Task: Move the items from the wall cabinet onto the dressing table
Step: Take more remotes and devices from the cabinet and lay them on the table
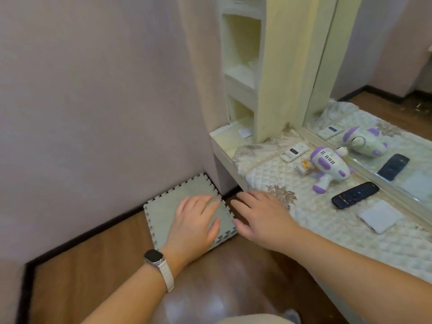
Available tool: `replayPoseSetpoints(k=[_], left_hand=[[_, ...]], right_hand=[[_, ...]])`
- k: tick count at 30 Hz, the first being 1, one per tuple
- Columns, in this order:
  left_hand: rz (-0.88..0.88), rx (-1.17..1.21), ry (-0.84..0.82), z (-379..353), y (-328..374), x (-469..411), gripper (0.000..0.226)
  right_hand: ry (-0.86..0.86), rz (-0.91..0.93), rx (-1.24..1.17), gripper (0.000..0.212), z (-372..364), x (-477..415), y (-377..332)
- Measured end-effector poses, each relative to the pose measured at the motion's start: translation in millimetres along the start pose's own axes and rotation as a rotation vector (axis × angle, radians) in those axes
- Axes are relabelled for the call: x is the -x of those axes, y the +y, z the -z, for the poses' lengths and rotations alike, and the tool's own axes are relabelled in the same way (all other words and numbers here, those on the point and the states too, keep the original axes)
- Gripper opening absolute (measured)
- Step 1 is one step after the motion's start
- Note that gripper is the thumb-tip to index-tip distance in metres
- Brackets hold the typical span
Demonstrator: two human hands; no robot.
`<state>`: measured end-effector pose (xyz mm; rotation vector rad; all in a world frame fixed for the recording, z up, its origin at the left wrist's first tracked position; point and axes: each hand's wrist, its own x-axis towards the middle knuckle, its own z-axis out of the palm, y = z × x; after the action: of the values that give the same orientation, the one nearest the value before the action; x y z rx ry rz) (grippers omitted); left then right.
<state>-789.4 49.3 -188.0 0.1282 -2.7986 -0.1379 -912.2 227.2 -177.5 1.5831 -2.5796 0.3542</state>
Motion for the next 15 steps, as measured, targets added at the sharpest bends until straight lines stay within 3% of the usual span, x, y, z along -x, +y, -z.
replayPoseSetpoints(k=[15], left_hand=[[0.466, -0.171, 0.165, 127.0, -198.3, 240.4, 0.038]], right_hand=[[0.046, 0.479, -0.013, 0.045, -38.5, -125.0, -310.4]])
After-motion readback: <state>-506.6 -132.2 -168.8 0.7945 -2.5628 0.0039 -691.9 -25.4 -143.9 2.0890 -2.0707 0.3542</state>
